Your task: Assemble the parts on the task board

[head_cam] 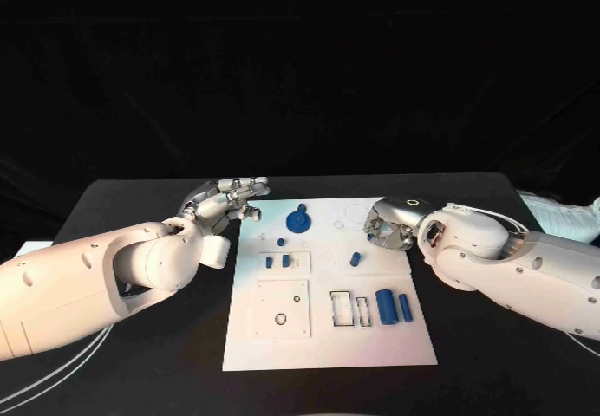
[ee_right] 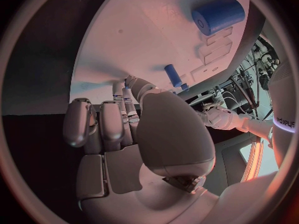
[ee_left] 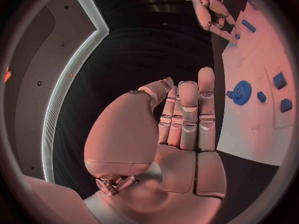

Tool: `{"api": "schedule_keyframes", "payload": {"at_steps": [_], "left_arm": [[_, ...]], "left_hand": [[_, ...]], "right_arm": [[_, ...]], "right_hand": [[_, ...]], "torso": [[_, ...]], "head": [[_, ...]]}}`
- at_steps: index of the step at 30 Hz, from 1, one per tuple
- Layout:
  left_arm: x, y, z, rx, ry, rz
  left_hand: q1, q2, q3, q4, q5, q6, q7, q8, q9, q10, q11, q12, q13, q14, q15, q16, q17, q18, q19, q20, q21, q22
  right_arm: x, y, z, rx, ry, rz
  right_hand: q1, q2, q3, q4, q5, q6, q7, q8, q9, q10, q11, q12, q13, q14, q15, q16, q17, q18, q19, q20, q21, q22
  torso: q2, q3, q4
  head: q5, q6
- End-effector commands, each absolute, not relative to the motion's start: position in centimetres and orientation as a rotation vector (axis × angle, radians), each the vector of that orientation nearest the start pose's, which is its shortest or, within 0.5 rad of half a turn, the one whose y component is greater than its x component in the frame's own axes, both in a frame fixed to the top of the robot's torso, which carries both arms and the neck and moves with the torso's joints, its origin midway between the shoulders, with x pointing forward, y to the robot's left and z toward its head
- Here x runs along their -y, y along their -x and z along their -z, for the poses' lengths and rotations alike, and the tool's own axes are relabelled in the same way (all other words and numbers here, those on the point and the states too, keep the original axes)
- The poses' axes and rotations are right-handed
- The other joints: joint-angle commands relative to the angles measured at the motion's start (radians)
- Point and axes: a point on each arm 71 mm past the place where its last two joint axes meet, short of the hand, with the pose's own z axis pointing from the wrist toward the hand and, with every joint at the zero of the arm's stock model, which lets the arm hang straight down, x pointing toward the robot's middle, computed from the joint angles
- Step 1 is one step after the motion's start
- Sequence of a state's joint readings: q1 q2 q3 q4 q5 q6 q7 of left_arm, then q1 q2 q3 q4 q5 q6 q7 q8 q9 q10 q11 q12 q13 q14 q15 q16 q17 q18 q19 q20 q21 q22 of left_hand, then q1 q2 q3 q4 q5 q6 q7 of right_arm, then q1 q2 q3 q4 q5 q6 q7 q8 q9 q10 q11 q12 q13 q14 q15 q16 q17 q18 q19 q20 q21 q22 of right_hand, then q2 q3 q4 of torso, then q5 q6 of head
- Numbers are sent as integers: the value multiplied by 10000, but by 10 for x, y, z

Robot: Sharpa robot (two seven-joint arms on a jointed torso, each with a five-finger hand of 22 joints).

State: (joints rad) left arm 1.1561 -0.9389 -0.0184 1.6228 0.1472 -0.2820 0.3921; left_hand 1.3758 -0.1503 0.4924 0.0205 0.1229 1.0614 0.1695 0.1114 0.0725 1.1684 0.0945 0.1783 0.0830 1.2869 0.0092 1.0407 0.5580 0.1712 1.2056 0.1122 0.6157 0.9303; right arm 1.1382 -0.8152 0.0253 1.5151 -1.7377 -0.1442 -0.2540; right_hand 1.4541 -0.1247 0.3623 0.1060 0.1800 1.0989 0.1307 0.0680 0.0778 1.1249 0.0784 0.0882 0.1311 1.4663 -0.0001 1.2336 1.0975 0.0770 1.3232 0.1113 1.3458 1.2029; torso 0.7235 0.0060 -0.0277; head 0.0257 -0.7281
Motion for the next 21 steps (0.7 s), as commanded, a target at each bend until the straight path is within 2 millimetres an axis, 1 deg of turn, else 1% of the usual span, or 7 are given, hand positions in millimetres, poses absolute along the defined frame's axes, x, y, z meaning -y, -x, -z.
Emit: {"api": "schedule_keyframes", "payload": {"at_steps": [1,8,15,21], "left_arm": [[-227,-466,185,-13807,13222,16294],[-227,-466,186,-13832,13240,16271],[-228,-466,186,-13856,13277,16201],[-228,-466,186,-13863,13295,16161]], "left_hand": [[-92,34,-69,-17,13,36,-9,57,2,-2,-16,34,13,-83,-15,-13,-9,119,-61,-28,-62,-8],[-91,37,-84,-25,22,28,-10,58,-1,-15,-17,43,12,-92,-15,-17,-21,119,-60,-29,-73,-16],[-80,45,-89,-36,30,26,-12,60,-2,-22,-19,52,12,-90,-17,-7,-8,119,-58,-30,-80,-21],[-64,55,-94,-51,37,22,-14,63,-3,-28,-22,62,13,-89,-19,-1,-4,120,-54,-33,-87,-26]], "right_arm": [[191,-484,207,-17801,3822,-3623],[188,-483,211,-17914,3887,-3647],[186,-481,212,-17902,4030,-3604],[183,-479,210,-17637,4059,-3684]], "right_hand": [[48,150,143,-33,-98,128,-7,75,27,143,-23,27,-89,232,-77,10,11,87,12,-100,-24,33],[100,332,464,-221,-408,492,-61,207,124,590,-104,157,-189,273,-118,91,78,57,111,-141,66,167],[110,426,677,-480,-500,855,-139,361,270,1071,-224,235,-220,304,-209,161,115,18,245,-213,203,368],[144,462,841,-644,-574,902,-136,367,320,1190,-242,191,-248,313,-231,192,131,4,282,-248,249,432]], "torso": [[0,7,-7],[-6,9,-13],[-9,9,-8],[-5,6,-9]], "head": [[18,-9],[28,-29],[26,-50],[19,-59]]}}
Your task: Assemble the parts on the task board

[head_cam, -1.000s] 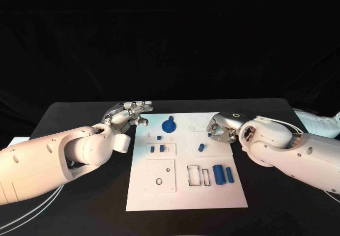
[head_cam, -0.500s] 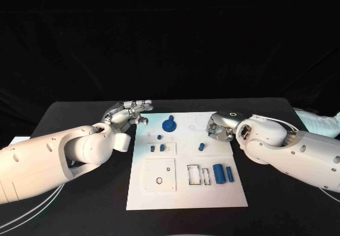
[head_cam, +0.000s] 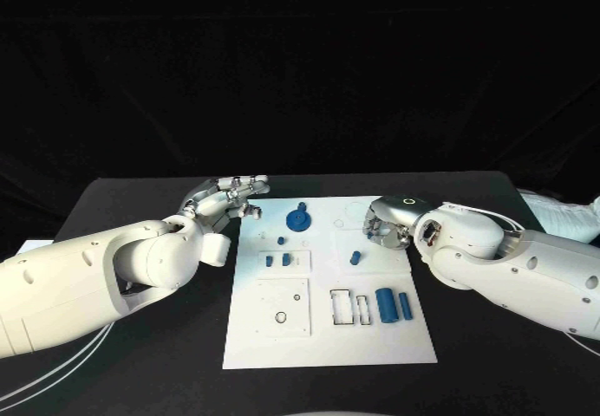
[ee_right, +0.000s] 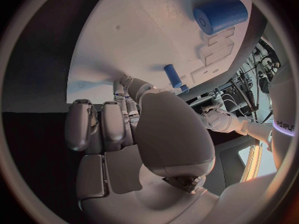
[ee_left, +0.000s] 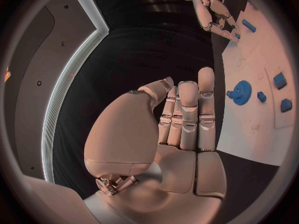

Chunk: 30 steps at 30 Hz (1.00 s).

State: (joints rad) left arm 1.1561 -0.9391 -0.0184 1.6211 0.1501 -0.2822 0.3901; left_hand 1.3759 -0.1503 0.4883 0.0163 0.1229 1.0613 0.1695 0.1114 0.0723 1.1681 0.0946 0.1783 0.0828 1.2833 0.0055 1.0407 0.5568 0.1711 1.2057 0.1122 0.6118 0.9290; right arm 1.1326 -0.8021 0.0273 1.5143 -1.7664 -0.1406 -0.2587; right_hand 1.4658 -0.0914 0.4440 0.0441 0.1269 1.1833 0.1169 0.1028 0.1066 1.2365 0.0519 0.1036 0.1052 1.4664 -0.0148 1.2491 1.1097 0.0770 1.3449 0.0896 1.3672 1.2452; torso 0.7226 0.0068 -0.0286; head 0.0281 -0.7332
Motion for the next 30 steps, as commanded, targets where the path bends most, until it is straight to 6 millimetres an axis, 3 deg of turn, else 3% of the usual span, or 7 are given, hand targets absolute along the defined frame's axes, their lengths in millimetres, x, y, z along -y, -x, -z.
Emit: {"api": "schedule_keyframes", "payload": {"at_steps": [1,15,30], "left_arm": [[-228,-466,186,-13863,13296,16157],[-231,-466,187,-13846,13326,16069],[-233,-467,187,-13889,13374,15998]], "left_hand": [[-49,64,-56,-24,42,22,-15,67,-2,-31,-25,73,15,-57,14,-2,-3,122,-50,-35,-54,-18],[-31,71,-63,-43,46,19,-15,71,-3,-41,-25,86,15,-59,12,1,-7,122,-45,-37,-62,-24],[-23,65,-88,-67,46,-7,-3,67,-10,-77,-14,96,10,-74,14,-13,-47,120,-38,-40,-76,-34]], "right_arm": [[183,-479,210,-17572,4047,-3707],[183,-475,198,-16667,3453,-4084],[190,-469,183,-16750,2844,-4403]], "right_hand": [[27,128,27,-28,-44,57,2,18,33,74,23,36,10,312,-84,37,9,3,65,-30,36,10],[-234,92,138,-94,-270,62,28,-19,106,126,48,-113,-63,332,-64,105,39,-36,170,-24,156,187],[-387,69,134,-105,-492,95,4,-21,161,179,41,-178,-93,330,-66,121,26,-39,175,-18,172,213]], "torso": [[4,-4,0],[-12,-17,3],[2,-3,-9]], "head": [[-5,-10],[-10,-5],[-8,1]]}}
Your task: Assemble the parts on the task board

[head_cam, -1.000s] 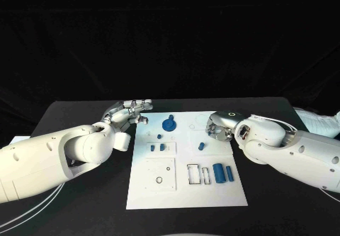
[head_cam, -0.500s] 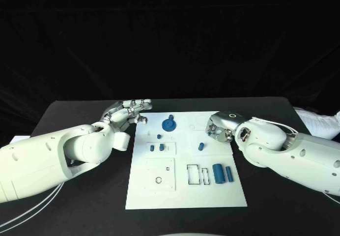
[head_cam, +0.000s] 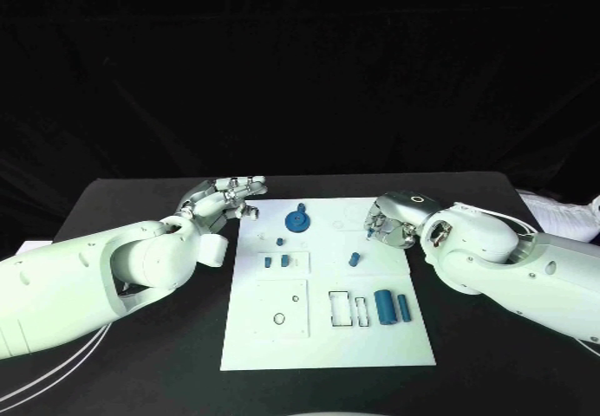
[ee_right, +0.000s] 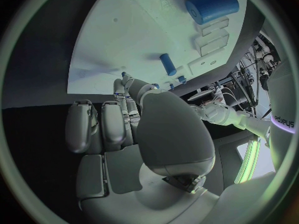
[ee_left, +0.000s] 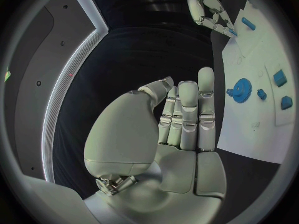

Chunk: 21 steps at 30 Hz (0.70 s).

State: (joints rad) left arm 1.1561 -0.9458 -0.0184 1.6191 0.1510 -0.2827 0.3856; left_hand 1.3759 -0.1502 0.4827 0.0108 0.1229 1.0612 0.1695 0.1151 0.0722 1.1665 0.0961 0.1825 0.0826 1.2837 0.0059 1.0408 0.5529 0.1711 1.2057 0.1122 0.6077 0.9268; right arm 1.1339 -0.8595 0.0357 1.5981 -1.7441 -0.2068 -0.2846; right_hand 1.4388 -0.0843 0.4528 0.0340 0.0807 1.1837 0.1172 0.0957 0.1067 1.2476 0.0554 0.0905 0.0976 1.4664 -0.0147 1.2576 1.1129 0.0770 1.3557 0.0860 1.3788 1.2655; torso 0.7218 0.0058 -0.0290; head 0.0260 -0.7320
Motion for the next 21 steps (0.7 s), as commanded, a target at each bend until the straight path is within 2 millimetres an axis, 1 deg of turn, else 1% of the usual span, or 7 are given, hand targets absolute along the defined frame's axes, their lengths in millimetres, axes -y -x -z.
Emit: {"api": "schedule_keyframes", "payload": {"at_steps": [1,5,8,9,10,13,21], "left_arm": [[-233,-467,187,-13886,13377,15988],[-234,-467,187,-13883,13388,15958],[-235,-467,187,-13886,13393,15952],[-235,-467,188,-13893,13394,15955],[-234,-467,188,-13895,13394,15957],[-234,-467,188,-13914,13394,15977],[-232,-467,188,-13951,13388,16023]], "left_hand": [[-23,64,-32,-12,46,-7,-3,30,-9,-61,-29,54,12,-79,10,-13,-9,120,-38,-40,-35,-13],[-23,64,-32,-12,46,-7,-3,30,-9,-61,-29,54,12,-79,10,-13,-9,120,-38,-40,-35,-13],[-18,67,-39,-21,48,-19,2,26,-12,-78,-25,57,9,-85,13,-16,-19,119,-36,-40,-41,-17],[-18,67,-39,-21,48,-19,2,26,-12,-78,-25,57,9,-85,13,-16,-19,119,-36,-40,-41,-17],[-18,67,-39,-21,48,-19,2,26,-12,-78,-25,57,9,-85,13,-16,-19,119,-36,-40,-41,-17],[-18,67,-39,-21,48,-19,2,26,-12,-78,-25,57,9,-85,13,-16,-19,119,-36,-40,-41,-17],[-18,67,-39,-21,48,-19,2,26,-12,-78,-25,57,9,-85,13,-16,-19,119,-36,-40,-41,-17]], "right_arm": [[189,-468,182,-16736,2814,-4474],[183,-461,176,-16659,2774,-4850],[172,-453,171,-16557,2877,-5278],[163,-448,168,-16494,2993,-5597],[161,-447,167,-16481,3020,-5670],[142,-437,163,-16393,3251,-6264],[104,-419,163,-16381,3790,-7438]], "right_hand": [[-122,-2,46,-5,-37,91,1,50,162,70,6,-50,-18,331,-67,41,0,-39,68,18,57,12],[-129,-3,46,-5,-48,90,2,48,164,70,7,-55,-21,331,-67,43,0,-41,72,18,61,18],[-129,-3,46,-5,-48,90,2,48,164,70,7,-55,-21,331,-67,43,0,-41,72,18,61,18],[-132,-3,46,-5,-51,89,3,47,165,69,7,-57,-21,331,-67,43,0,-41,71,18,61,18],[-138,-3,47,-5,-56,87,5,45,167,67,9,-63,-24,331,-67,44,0,-40,70,18,60,16],[-144,0,49,-5,-60,82,7,41,168,64,11,-69,-27,328,-66,32,-19,-36,58,18,49,-1],[-148,9,59,-9,-55,69,14,32,170,55,14,-84,-33,325,-65,24,-36,-34,51,18,45,-9]], "torso": [[10,12,-3],[10,9,0],[14,13,-2],[16,13,0],[17,11,2],[15,9,7],[6,-19,21]], "head": [[19,-18],[40,-25],[72,-36],[125,-59],[146,-69],[221,-87],[588,-228]]}}
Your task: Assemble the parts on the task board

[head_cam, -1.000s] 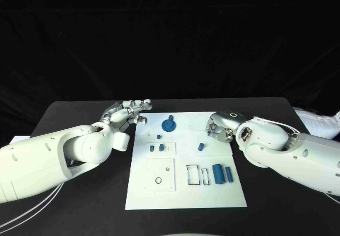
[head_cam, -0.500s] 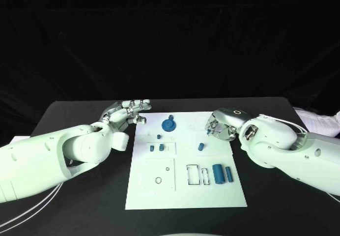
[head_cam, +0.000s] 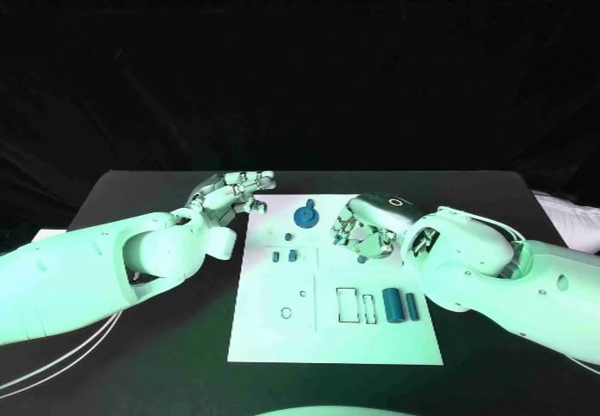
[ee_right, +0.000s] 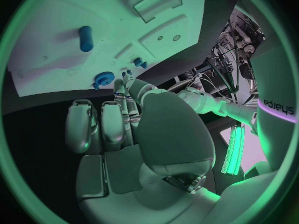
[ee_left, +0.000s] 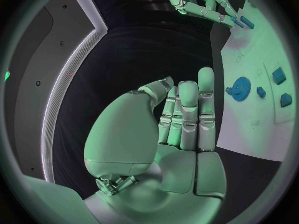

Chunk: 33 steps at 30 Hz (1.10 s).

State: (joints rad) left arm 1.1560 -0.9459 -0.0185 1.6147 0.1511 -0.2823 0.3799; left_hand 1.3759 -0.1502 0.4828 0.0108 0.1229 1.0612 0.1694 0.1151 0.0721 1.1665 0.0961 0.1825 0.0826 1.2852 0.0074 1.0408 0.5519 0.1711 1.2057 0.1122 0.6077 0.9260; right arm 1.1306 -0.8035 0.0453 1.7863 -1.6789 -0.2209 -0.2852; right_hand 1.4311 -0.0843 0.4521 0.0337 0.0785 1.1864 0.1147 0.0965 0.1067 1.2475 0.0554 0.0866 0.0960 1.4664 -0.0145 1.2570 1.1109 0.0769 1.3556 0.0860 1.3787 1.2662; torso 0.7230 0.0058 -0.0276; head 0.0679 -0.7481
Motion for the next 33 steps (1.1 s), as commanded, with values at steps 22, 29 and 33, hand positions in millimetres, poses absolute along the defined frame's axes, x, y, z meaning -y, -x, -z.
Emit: {"api": "schedule_keyframes", "payload": {"at_steps": [22,29,33], "left_arm": [[-230,-467,188,-13989,13378,16082],[-230,-467,188,-13992,13382,16075],[-230,-467,188,-13999,13388,16069]], "left_hand": [[-8,71,-46,-35,51,-31,7,25,-14,-95,-22,64,8,-108,0,-21,-23,119,-34,-39,-49,-14],[-8,71,-46,-35,51,-31,7,25,-14,-95,-22,64,8,-108,0,-21,-23,119,-34,-39,-49,-14],[0,74,-51,-46,52,-38,9,25,-16,-104,-19,70,7,-113,2,-24,-34,118,-32,-39,-54,-18]], "right_arm": [[67,-393,217,-17874,3929,-8499],[66,-392,220,-18045,4046,-8512],[66,-391,221,-18124,4101,-8504]], "right_hand": [[-91,46,94,-25,-2,-11,66,-13,177,32,34,-91,-37,312,-54,-4,-80,-20,10,23,11,-72],[-99,45,93,-26,3,-18,70,-18,178,28,37,-97,-39,313,-51,2,-73,-19,8,24,9,-74],[-101,45,92,-26,4,-20,72,-19,178,26,39,-99,-40,314,-51,4,-71,-19,7,24,8,-76]], "torso": [[-11,-15,-4],[-5,-3,-14],[-3,6,-20]], "head": [[687,-409],[731,-448],[772,-431]]}}
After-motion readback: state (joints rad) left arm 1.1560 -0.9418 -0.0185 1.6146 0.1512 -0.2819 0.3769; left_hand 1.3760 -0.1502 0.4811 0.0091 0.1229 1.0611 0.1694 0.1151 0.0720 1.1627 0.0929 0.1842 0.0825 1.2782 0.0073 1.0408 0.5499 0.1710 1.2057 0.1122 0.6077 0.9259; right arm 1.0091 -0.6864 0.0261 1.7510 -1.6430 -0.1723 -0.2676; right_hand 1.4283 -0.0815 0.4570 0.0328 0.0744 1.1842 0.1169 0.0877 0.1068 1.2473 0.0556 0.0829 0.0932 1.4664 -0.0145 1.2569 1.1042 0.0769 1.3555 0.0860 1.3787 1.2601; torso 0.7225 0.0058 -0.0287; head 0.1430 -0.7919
